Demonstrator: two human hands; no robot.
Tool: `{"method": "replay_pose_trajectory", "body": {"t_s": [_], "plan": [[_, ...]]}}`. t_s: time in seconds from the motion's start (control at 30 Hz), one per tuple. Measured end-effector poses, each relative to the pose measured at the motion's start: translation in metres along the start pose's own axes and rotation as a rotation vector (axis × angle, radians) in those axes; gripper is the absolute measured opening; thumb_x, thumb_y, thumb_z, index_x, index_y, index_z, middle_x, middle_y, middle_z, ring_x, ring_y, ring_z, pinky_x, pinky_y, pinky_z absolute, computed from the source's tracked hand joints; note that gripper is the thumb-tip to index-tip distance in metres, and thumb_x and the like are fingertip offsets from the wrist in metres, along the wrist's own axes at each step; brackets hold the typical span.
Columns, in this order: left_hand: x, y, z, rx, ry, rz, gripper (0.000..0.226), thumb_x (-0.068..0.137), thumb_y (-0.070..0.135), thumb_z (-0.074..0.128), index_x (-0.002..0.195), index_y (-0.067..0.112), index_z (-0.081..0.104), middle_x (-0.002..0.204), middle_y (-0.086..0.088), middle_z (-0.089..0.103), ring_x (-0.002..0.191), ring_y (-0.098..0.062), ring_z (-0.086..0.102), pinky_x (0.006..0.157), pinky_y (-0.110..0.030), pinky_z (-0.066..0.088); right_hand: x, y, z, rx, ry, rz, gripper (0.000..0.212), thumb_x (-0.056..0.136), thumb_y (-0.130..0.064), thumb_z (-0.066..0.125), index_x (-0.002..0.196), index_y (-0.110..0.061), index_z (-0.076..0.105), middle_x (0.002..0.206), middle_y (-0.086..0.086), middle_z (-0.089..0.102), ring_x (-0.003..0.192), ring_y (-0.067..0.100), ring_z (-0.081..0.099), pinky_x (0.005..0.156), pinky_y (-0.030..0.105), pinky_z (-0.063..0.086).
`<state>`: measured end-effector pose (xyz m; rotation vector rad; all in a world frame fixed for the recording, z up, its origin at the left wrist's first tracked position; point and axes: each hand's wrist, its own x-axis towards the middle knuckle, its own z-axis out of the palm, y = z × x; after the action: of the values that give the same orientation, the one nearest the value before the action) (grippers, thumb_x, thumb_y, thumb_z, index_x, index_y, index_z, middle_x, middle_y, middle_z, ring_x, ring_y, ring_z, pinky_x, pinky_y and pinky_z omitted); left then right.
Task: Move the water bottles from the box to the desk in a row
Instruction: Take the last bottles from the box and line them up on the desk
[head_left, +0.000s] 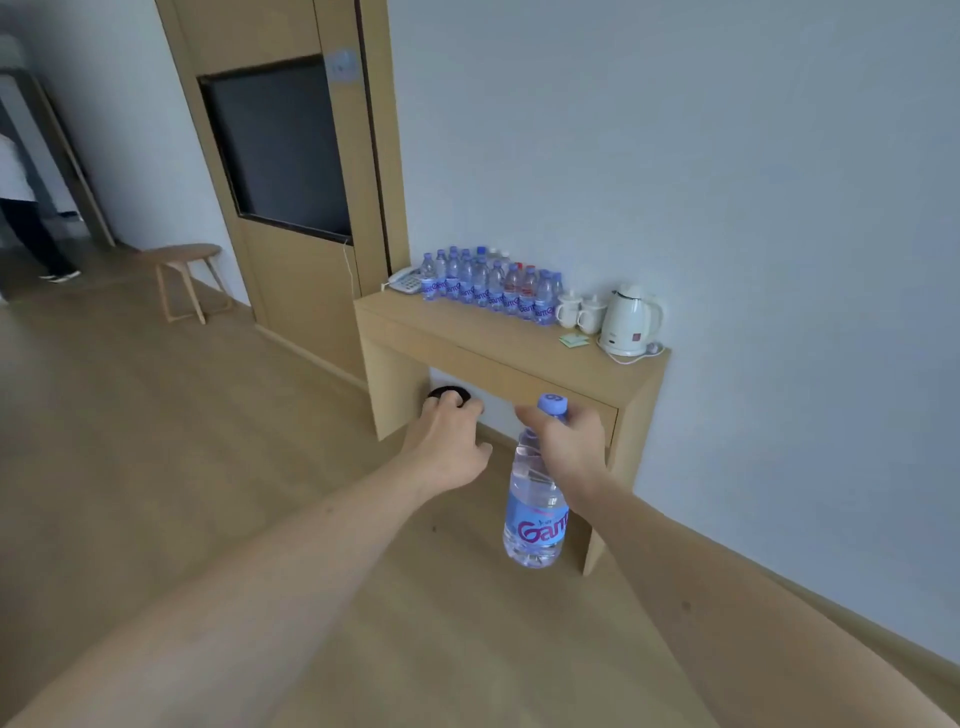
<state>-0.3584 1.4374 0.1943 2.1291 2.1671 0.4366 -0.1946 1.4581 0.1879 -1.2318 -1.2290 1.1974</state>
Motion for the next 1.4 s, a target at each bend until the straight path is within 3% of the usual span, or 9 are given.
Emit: {"method": "replay_pose_trajectory", "body": {"t_s": [0.27,0.53,0.63,0.73,0.87,1.1,1.2,1.3,1.4], "plan": [[0.163,-0.104,-0.028,-0.031,-0.036,-0.006,0.047,0.093,0.034,0.061,0.138,0.022,0.053,0.127,-0.007,0.053,0.128,-0.032,0.044,0.099,-0.041,0.047,0.156,-0.014,0.107,-0.064,0.005,-0.01,0.031,0.066,-0.033,0.073,0.055,-0.021,0.046,0.061,0.005,0.048,0.064,0.022,0.051,0.065,0.04,0.045],[0.304,-0.169,0.0,0.001,-0.071,-0.083,0.046,0.093,0.035,0.061,0.136,0.021,0.052,0.134,-0.007,0.05,0.131,-0.033,0.042,0.099,-0.044,0.047,0.315,-0.006,0.176,-0.113,-0.081,-0.061,0.035,0.072,-0.046,0.071,0.064,-0.018,0.053,0.064,0.006,0.054,0.064,0.022,0.055,0.08,0.057,0.058],[0.369,-0.19,0.011,0.015,-0.065,-0.114,0.054,0.092,0.036,0.061,0.142,0.021,0.048,0.136,-0.007,0.048,0.133,-0.032,0.041,0.101,-0.044,0.046,0.386,0.005,0.196,-0.151,-0.111,-0.088,0.041,0.078,-0.048,0.07,0.057,-0.021,0.047,0.058,0.0,0.053,0.059,0.019,0.051,0.066,0.045,0.05],[0.435,-0.208,0.015,0.025,-0.097,-0.162,0.056,0.092,0.035,0.06,0.145,0.021,0.046,0.137,-0.008,0.047,0.133,-0.032,0.042,0.102,-0.045,0.046,0.46,0.009,0.212,-0.181,-0.121,-0.084,0.046,0.084,-0.047,0.07,0.05,-0.022,0.05,0.049,-0.008,0.054,0.054,0.014,0.051,0.065,0.033,0.043],[0.524,-0.224,0.014,0.029,-0.089,-0.206,0.059,0.092,0.034,0.06,0.146,0.019,0.044,0.14,-0.009,0.047,0.134,-0.032,0.041,0.103,-0.046,0.045,0.551,0.004,0.238,-0.201,-0.144,-0.09,0.047,0.087,-0.049,0.071,0.06,-0.016,0.052,0.052,-0.007,0.054,0.058,0.016,0.052,0.065,0.033,0.042],[0.63,-0.272,0.036,0.035,-0.128,-0.249,0.058,0.093,0.036,0.062,0.146,0.019,0.046,0.141,-0.009,0.048,0.132,-0.031,0.044,0.103,-0.047,0.046,0.67,0.015,0.29,-0.199,-0.182,-0.099,0.051,0.088,-0.046,0.073,0.059,-0.016,0.044,0.049,-0.01,0.044,0.054,0.013,0.042,0.061,0.031,0.037],[0.669,-0.303,0.047,0.028,-0.157,-0.268,0.058,0.093,0.035,0.061,0.147,0.019,0.045,0.142,-0.01,0.047,0.133,-0.032,0.044,0.104,-0.046,0.045,0.711,0.024,0.311,-0.223,-0.179,-0.089,0.052,0.088,-0.047,0.072,0.059,-0.015,0.044,0.051,-0.004,0.044,0.055,0.015,0.042,0.061,0.032,0.037],[0.713,-0.337,0.057,0.037,-0.17,-0.254,0.058,0.094,0.036,0.06,0.146,0.019,0.044,0.141,-0.011,0.047,0.131,-0.033,0.044,0.104,-0.046,0.045,0.75,0.033,0.336,-0.242,-0.158,-0.076,0.056,0.089,-0.048,0.072,0.066,-0.001,0.054,0.062,0.017,0.056,0.058,0.017,0.048,0.063,0.033,0.04],[0.763,-0.374,0.065,0.013,-0.164,-0.228,0.059,0.094,0.039,0.059,0.148,0.02,0.043,0.144,-0.011,0.044,0.134,-0.033,0.04,0.103,-0.046,0.044,0.792,0.04,0.365,-0.276,-0.128,-0.071,0.052,0.09,-0.049,0.071,0.068,-0.004,0.056,0.073,0.021,0.065,0.063,0.02,0.055,0.067,0.035,0.044]]}}
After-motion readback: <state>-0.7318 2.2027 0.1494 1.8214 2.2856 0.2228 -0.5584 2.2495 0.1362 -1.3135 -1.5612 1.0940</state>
